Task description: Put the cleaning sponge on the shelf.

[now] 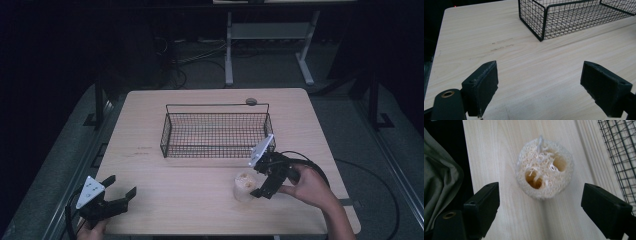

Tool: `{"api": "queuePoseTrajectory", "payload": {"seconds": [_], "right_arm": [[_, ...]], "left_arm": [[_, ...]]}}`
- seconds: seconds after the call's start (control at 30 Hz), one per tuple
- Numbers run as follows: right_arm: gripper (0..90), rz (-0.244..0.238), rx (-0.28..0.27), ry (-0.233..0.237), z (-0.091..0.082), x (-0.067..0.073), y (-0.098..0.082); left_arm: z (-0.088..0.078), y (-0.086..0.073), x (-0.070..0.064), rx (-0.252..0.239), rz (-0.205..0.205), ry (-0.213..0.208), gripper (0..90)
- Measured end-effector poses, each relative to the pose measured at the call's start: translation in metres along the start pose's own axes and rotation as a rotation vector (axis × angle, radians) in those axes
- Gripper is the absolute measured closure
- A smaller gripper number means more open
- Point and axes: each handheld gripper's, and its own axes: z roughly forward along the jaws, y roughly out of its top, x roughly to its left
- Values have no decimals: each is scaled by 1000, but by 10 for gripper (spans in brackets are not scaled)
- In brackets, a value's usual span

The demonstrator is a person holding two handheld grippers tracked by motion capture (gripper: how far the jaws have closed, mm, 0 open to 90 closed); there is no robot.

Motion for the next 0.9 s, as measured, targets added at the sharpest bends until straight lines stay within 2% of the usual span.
{"api": "queuePoseTrajectory", "payload": {"seconds": [0.27,0.43,0.9], "right_arm": [[148,-12,21,12,6,-4,12],[149,-16,63,21,16,-7,19],[153,-32,118,43,29,-8,33]], "left_arm": [[-1,1,0,-13,-3,1,138],[-1,1,1,-13,-15,3,138],[-3,1,2,-24,-23,3,138]]}}
